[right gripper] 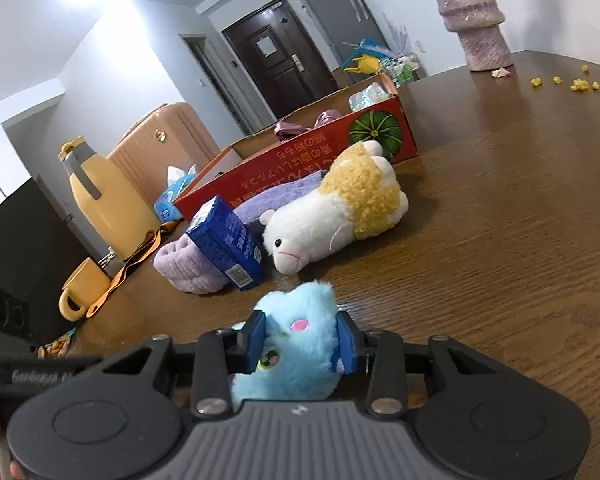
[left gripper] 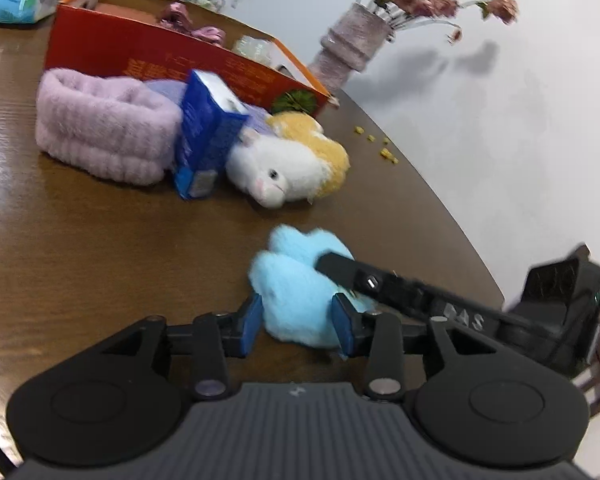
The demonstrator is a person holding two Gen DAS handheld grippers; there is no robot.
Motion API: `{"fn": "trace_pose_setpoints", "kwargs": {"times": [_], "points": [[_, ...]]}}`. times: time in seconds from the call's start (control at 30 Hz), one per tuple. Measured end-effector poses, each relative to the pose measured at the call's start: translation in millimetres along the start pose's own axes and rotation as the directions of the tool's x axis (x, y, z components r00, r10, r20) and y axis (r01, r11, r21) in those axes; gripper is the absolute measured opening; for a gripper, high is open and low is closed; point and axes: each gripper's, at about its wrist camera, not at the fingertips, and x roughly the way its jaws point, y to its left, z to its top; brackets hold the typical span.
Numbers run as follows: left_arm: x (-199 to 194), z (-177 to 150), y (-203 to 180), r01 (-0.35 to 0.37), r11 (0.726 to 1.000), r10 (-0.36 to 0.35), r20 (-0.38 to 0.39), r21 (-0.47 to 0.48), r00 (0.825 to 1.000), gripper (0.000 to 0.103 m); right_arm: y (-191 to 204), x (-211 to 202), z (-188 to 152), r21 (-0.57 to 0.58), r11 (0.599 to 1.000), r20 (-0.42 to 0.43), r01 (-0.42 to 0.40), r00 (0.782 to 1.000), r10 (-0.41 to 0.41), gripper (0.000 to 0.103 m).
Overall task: Organize soft objects
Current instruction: 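Lift the blue plush toy and carry it over the red box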
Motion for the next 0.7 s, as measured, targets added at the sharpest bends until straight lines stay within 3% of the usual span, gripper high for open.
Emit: {"fn": "trace_pose_setpoints", "kwargs": {"times": [0.13, 0.27, 0.43, 0.57, 0.7], "points": [[-1, -7, 0, 0.009, 1.000, -0.009, 0.010, -0.017, 1.000, 0.034, 8, -6, -4, -0.019, 0.999, 0.008, 0.036, 0.999, -0.035, 0.036], [-10, -9, -5, 0.006, 1.000, -0.006, 0.041, 0.012, 0.999, 0.027, 6, -14, -6, 0.010, 1.000, 0.003, 0.020, 1.000, -0.021, 0.035], [-20, -8, -14, 0.016, 0.999, -0.019, 0.075, 0.044, 0.997, 0.027, 14, -24, -1, 0.002, 1.000, 0.038, 0.016, 0.999, -0.016, 0.035], [-39, 19, -28, 0.032, 0.991, -0.051, 0.143, 0.129, 0.988, 0.027, 29, -35, 30, -0.038, 0.999, 0.117, -0.012, 0.993, 0.016, 0.035], [-51, 75, -38, 0.026, 0.980, -0.070, 0.218, 0.196, 0.974, 0.027, 47, -24, 85, -0.111, 0.994, 0.182, -0.024, 0.982, 0.044, 0.035]]}}
